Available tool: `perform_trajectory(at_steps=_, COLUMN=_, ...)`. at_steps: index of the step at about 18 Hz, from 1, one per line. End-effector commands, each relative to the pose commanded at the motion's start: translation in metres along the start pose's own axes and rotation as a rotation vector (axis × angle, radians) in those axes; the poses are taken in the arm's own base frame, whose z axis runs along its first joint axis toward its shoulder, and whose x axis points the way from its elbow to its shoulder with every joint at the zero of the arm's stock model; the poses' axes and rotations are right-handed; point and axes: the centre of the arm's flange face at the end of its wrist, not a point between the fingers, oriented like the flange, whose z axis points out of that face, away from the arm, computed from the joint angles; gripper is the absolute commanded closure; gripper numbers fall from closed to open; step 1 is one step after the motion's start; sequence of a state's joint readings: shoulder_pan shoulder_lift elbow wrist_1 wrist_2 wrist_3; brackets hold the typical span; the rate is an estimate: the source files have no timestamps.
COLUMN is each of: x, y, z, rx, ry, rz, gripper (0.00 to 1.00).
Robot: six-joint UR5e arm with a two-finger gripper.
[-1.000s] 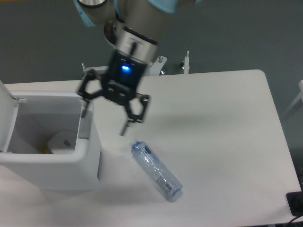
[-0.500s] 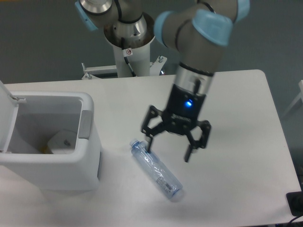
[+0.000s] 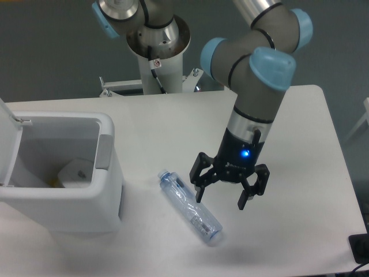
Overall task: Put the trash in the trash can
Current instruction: 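Move the open gripper back over the clear plastic bottle, then lower the gripper to the bottle's bottom end and close on it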
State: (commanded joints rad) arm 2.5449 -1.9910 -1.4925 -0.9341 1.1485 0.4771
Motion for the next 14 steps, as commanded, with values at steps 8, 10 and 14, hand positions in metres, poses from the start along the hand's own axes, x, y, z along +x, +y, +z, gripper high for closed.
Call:
perform_trajectory(at_steps=8, x=-0.006, y=0.006, z=0.076, rx=-0.223, ry=-0.029, rz=-0.129, gripper=0.0)
perform_trajectory(at_steps=10, x=-0.008, y=0.007, z=0.095, rx=-0.252, ry=-0.043, rz=-0.172, gripper=0.0)
perform_trajectory(at_steps=14, x=-0.016, y=-0.008, z=0.126, rx=-0.368, ry=-0.064, rz=-0.261, gripper=0.0)
